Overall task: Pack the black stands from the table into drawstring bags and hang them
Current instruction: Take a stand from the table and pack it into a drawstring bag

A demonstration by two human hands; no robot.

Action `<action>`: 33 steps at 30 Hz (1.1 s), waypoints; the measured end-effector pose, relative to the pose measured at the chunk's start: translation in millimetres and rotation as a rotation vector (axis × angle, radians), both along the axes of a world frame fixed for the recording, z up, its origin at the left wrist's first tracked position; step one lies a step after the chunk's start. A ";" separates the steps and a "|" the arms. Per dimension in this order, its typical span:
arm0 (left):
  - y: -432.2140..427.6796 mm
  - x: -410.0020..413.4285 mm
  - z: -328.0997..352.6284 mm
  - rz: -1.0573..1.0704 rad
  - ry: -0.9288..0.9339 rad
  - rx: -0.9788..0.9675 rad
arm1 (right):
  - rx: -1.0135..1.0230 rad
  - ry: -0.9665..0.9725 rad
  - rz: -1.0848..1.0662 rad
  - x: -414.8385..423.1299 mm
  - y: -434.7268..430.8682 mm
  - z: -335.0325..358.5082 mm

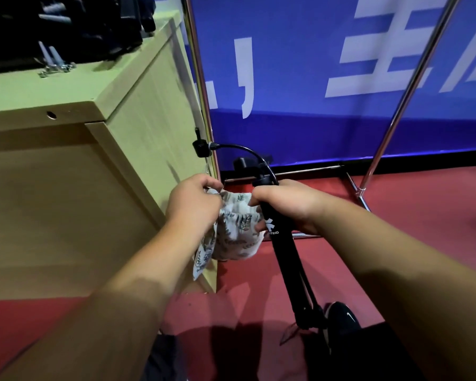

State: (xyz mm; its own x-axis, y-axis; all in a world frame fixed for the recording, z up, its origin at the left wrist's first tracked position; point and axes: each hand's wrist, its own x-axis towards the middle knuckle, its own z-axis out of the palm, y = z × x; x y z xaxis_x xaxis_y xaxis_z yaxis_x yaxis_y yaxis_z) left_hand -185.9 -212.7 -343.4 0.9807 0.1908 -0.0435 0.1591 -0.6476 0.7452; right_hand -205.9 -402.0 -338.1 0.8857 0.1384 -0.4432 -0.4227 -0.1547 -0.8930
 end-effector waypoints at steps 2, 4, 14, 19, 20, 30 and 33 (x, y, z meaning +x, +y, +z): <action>-0.4 1.1 2.0 0.014 0.004 0.034 | 0.007 0.022 -0.005 1.7 -5.1 0.4; -0.6 2.2 3.0 0.014 0.006 0.065 | 0.008 0.035 0.001 3.1 -9.7 -1.4; -4.1 10.5 -3.7 0.035 -0.028 0.109 | 0.037 0.086 -0.001 3.0 -18.0 -11.0; -3.7 18.3 -8.5 0.053 0.025 -0.005 | 0.048 0.110 -0.007 2.6 -20.6 -12.4; -3.0 21.1 -11.3 0.022 0.057 -0.070 | 0.033 0.113 0.002 2.3 -21.1 -12.8; 2.3 42.9 -27.9 0.102 0.106 -0.498 | -0.038 0.123 0.097 -1.6 -23.2 -17.5; 4.8 46.7 -32.4 0.090 0.097 -0.487 | -0.051 0.120 0.097 -2.0 -24.5 -18.1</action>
